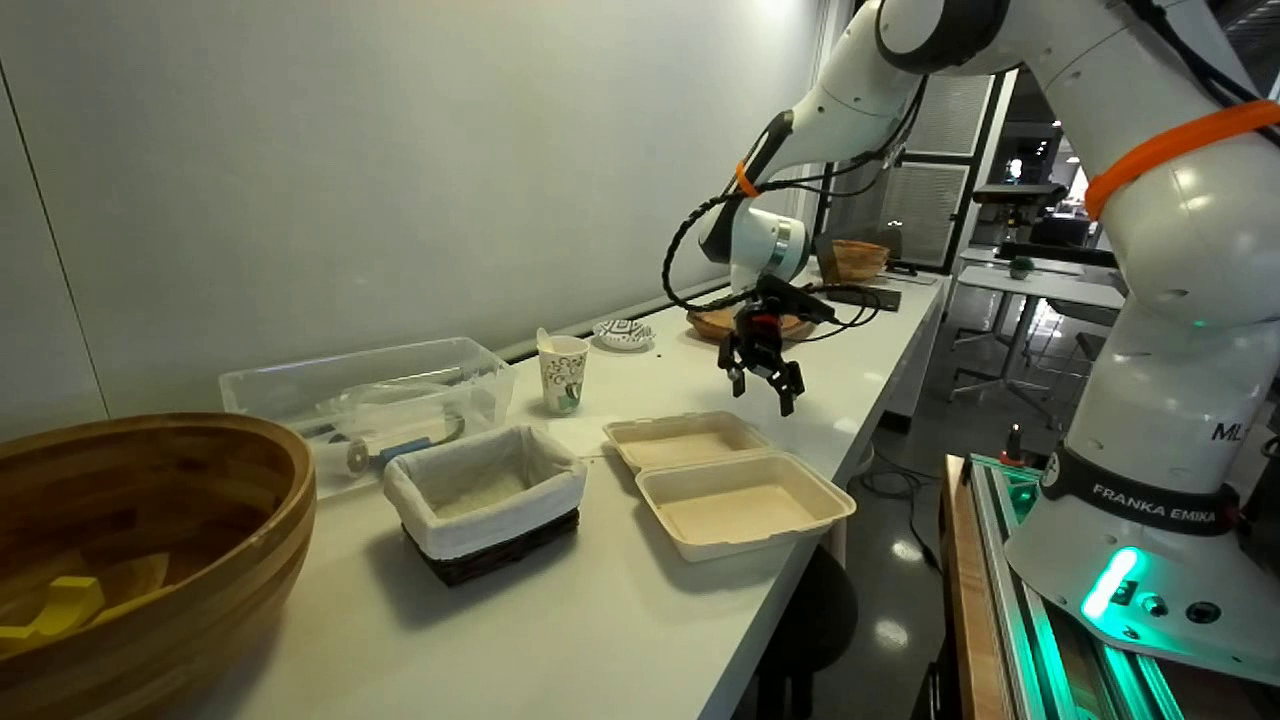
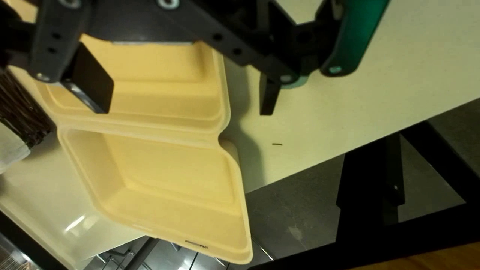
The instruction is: Close the take-away food packet
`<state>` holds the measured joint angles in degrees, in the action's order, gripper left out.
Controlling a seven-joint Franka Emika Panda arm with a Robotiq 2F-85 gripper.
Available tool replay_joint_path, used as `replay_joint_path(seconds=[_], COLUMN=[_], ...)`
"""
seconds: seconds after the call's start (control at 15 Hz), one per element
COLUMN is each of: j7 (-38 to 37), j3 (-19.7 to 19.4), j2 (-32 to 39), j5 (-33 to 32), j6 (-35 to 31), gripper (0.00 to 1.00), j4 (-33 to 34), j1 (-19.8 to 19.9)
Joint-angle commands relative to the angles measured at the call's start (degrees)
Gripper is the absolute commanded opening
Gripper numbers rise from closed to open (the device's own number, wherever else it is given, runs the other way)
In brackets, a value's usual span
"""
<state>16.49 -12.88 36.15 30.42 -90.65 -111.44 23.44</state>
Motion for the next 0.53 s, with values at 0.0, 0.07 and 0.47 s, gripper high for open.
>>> replay_joint_path(seconds=[0.0,0.07,0.47], j7=[-0.23,-0.29,0.46], j3=[1.0,0.82,1.69], j2=[0.43,1.16,3.85], j5=[-0.87,-2.35,-4.68], j6=[1.7,1.78,0.54], gripper=[1.0,1.0,0.99], j4=[0.58,1.38,4.27], j1=[1.11,0.83,0.82])
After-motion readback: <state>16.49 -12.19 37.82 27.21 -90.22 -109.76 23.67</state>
